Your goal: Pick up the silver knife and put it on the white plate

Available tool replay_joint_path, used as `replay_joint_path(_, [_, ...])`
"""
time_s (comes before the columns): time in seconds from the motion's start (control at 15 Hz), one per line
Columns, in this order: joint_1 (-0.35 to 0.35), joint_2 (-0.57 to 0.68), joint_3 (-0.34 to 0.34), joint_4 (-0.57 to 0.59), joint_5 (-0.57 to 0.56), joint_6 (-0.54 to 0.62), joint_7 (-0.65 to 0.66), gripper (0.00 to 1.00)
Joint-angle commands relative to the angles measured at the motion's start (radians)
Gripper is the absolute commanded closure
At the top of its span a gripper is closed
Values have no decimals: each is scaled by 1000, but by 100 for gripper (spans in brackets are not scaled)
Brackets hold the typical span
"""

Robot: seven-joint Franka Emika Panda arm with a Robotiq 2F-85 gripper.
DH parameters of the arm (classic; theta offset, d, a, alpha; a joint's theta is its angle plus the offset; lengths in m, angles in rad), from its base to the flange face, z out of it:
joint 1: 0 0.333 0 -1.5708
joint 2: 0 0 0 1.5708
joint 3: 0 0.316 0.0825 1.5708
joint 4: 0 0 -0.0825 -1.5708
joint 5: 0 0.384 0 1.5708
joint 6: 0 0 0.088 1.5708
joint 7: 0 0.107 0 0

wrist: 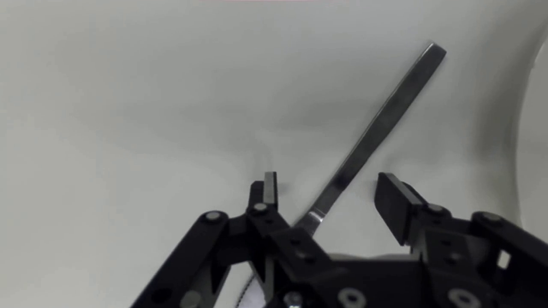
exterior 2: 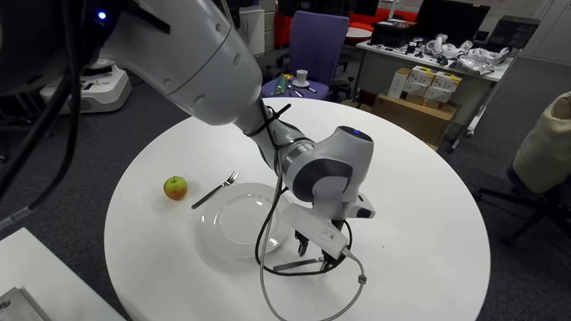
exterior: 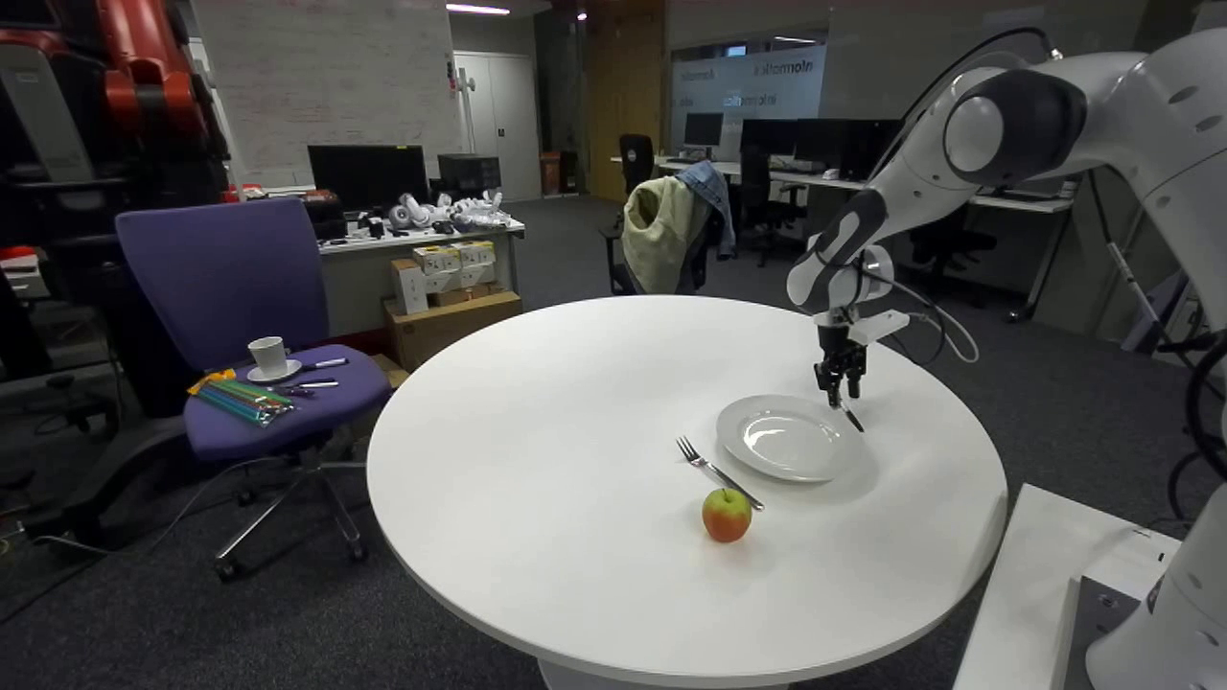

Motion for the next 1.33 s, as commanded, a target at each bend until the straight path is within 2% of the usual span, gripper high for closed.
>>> replay_joint_path(0.0, [5, 16, -6, 22, -12, -35, 54, 16])
replay_joint_path(0.47, [-11, 31, 0, 53, 52, -123, 177, 15])
replay_joint_path(0.67, [-16, 32, -1, 61, 76, -135, 214, 12])
replay_joint_path(0.8, [-18, 33, -4, 65, 84, -137, 232, 14])
replay_joint_path(0.93, [-18, 34, -8, 69, 92, -137, 253, 20])
replay_joint_path(1.0, [-17, 33, -10, 69, 95, -135, 265, 28])
replay_joint_path(1.07, [-16, 35, -13, 71, 97, -134, 278, 30])
replay_joint_path(1.13, [-17, 37, -14, 78, 102, -141, 292, 43])
replay_joint_path(1.27, [-17, 38, -16, 83, 106, -143, 313, 51])
